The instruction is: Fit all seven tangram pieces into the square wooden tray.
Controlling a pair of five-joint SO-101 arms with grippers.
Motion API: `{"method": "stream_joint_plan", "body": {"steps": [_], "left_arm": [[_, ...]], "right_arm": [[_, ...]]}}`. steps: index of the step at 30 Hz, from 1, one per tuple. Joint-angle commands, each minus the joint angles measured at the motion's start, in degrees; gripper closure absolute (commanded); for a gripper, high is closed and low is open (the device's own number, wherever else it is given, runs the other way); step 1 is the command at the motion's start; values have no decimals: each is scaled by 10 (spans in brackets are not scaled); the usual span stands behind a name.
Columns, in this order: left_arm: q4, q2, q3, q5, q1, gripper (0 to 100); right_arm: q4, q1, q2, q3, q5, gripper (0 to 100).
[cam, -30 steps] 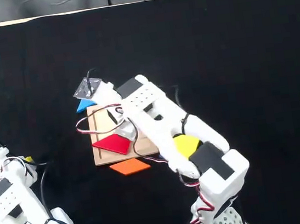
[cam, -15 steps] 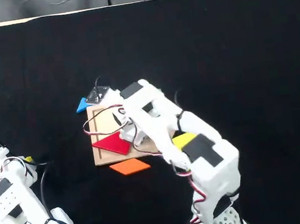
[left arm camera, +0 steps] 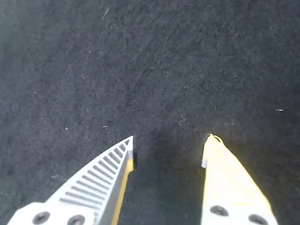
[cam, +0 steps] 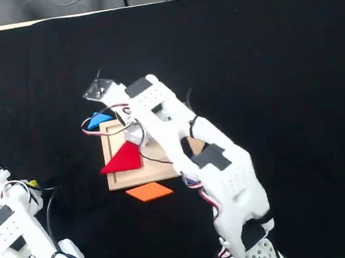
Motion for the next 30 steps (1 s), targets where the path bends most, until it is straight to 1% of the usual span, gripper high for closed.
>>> {"method": "stream_joint_plan", "body": {"steps": [1, 7, 13, 16, 20, 21, 24, 28, 30], "left_arm": [[-10, -11, -3, -3, 7, 758], [-10, -11, -3, -3, 7, 758], [-10, -11, -3, -3, 7, 758], [-10, -10, -3, -3, 7, 758], [-10, -10, -3, -3, 7, 758], [-10, -10, -3, -3, 7, 758], [-19, -10, 2, -3, 7, 758], [-35, -11, 12, -3, 7, 758], [-36, -11, 12, -3, 7, 758]], "right_arm": [[4, 3, 27, -87, -4, 987], [12, -13, 75, -189, -4, 987], [79, -68, 85, -274, 1, 987], [135, -69, 79, -316, -1, 987], [267, -43, 54, -385, 2, 987], [281, -38, 44, -390, 0, 988], [276, -24, -19, -311, 4, 988], [268, -34, -139, -148, 37, 988], [234, -36, -204, -50, 37, 988]]}}
